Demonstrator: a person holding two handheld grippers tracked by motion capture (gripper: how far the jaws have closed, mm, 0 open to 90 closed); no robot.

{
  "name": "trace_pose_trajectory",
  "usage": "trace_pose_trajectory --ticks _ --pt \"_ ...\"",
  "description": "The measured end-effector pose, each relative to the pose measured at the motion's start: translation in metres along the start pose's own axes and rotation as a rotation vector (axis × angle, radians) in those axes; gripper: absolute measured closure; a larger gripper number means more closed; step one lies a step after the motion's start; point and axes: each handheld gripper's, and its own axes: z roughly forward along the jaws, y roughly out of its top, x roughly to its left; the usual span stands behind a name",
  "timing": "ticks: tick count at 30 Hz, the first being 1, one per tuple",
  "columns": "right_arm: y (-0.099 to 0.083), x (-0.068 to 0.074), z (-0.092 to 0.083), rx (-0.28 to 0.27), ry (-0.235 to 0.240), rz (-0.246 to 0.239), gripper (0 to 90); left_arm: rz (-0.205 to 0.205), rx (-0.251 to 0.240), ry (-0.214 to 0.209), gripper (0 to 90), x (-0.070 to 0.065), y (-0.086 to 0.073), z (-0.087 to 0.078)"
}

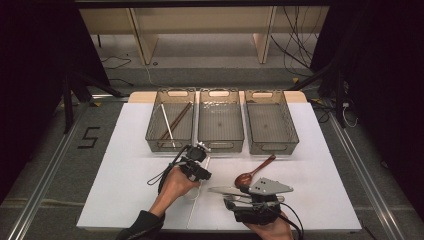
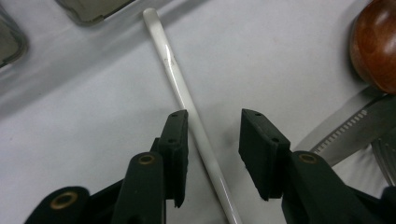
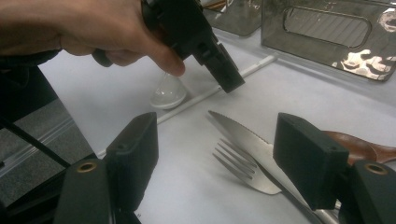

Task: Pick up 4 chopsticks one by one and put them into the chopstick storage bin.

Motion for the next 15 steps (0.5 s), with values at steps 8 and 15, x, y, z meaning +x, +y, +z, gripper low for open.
trace_pose_trajectory --ticks 8,15 --pt "-0.0001 0.0 -0.0001 -0.001 -0.001 -0.001 31.7 0.006 0.006 0.038 68.9 -0.0027 0.0 0.0021" --pt "0.0002 -0.0001 0.0001 -0.002 -0.004 0.0 31.7 0.031 0.009 0.072 71.8 -0.0058 -0.0003 0.0028"
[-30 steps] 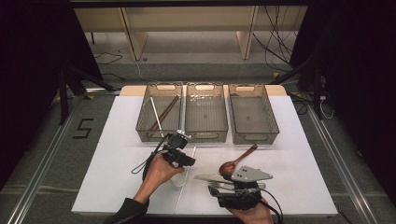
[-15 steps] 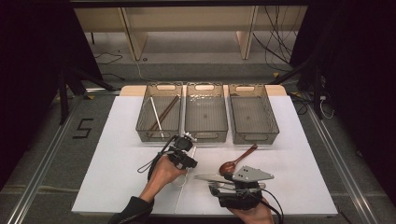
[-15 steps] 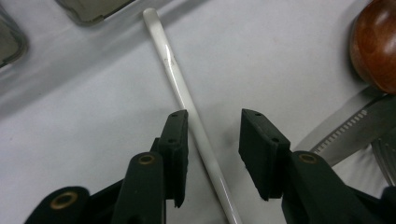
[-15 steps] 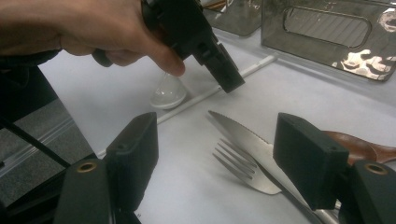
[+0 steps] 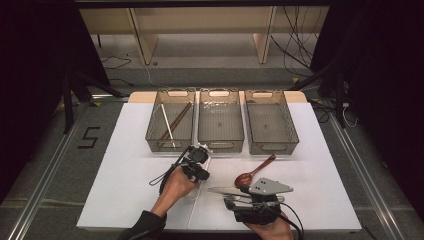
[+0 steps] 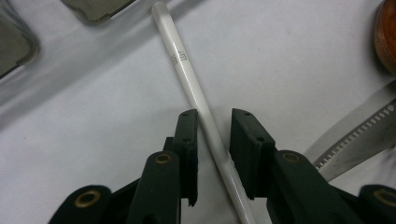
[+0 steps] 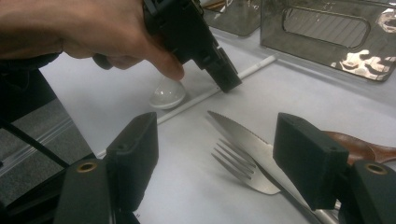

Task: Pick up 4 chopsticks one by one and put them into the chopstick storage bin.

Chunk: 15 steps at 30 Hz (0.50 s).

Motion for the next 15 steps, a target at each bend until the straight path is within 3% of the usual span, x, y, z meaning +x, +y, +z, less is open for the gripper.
trace_pose_trajectory --ticks 15 --pt "0.0005 -0.0004 0.0002 -0.003 0.0 0.0 31.9 -0.005 -0.011 0.002 76.4 -0.0005 -0.0006 -0.0001"
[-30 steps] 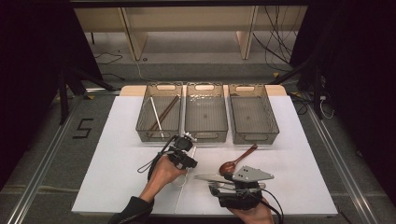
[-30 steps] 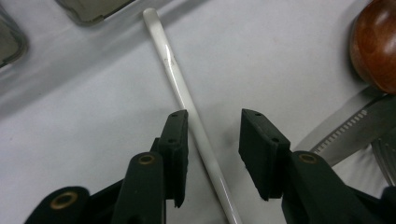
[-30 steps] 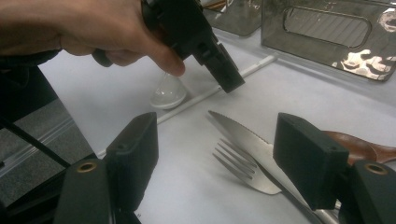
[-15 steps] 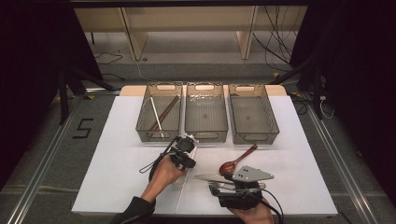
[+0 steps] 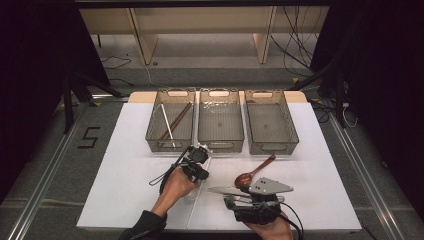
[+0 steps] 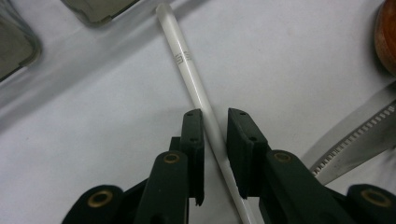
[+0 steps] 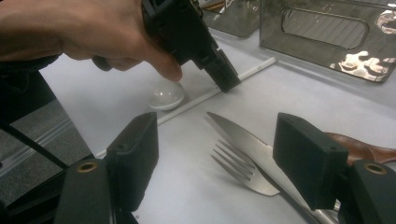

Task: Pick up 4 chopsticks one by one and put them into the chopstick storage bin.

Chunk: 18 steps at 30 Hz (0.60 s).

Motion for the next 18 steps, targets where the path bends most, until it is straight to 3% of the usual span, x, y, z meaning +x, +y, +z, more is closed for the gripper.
trace_pose_trajectory --ticks 12,18 --pt "0.0001 -0.0006 0.0004 0.004 -0.001 0.0 31.9 0.007 0.021 0.001 73.8 -0.0048 0.0029 0.0015" --pt "0.0 -0.0009 0.0002 0.003 -0.002 0.0 32.0 0.032 0.029 0.011 75.0 -0.0057 0.0039 0.0016"
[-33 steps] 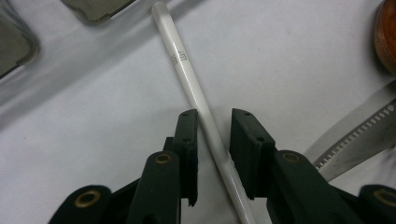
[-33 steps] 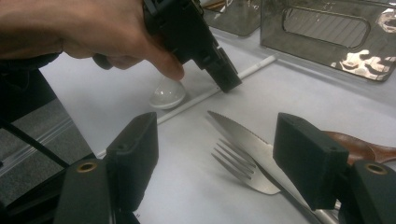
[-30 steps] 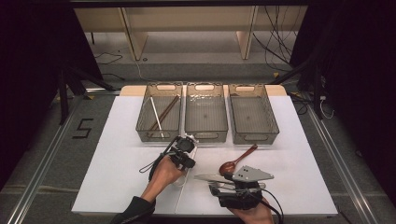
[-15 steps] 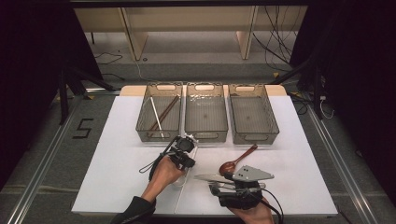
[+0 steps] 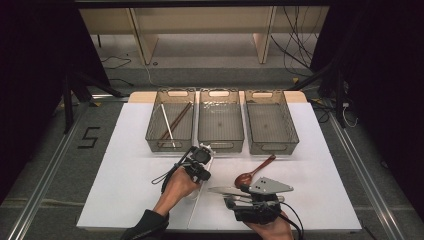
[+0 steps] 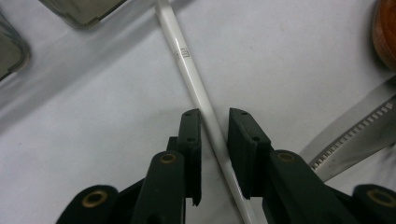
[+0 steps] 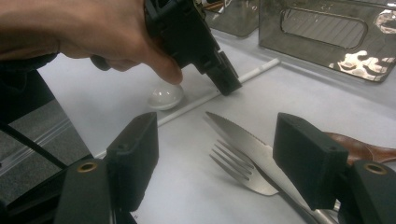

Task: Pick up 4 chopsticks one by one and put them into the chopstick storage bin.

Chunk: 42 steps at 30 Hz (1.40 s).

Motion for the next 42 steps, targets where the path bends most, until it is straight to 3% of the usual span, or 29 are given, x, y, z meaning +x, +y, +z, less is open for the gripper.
trace_pose_trajectory --ticks 12,22,29,31,35,42 --pt "0.0008 0.0001 0.0005 -0.003 -0.001 -0.002 32.4 0.006 0.003 0.0 79.4 0.0003 0.0018 -0.0021" --pt "0.0013 0.0001 0.0011 -0.001 0.001 -0.003 32.4 -0.009 0.009 -0.008 77.6 -0.0017 0.0018 -0.0003" --pt "0.0016 -0.0006 -0.0001 -0.003 0.0 0.0 32.5 0.028 0.043 0.016 76.7 -0.0062 0.0052 0.0004" --pt "0.0014 -0.0011 -0.0004 -0.003 -0.001 0.003 32.6 0.019 0.049 -0.005 76.7 -0.0034 0.0059 0.0004" --pt "0.0018 -0.0009 -0.0011 -0.005 -0.001 0.004 32.7 0.046 0.055 0.011 78.1 -0.0054 0.0072 0.0003" --pt "0.0023 -0.0009 -0.0005 -0.005 0.0 0.004 32.9 0.043 0.051 -0.012 81.8 -0.0035 0.0073 0.0001"
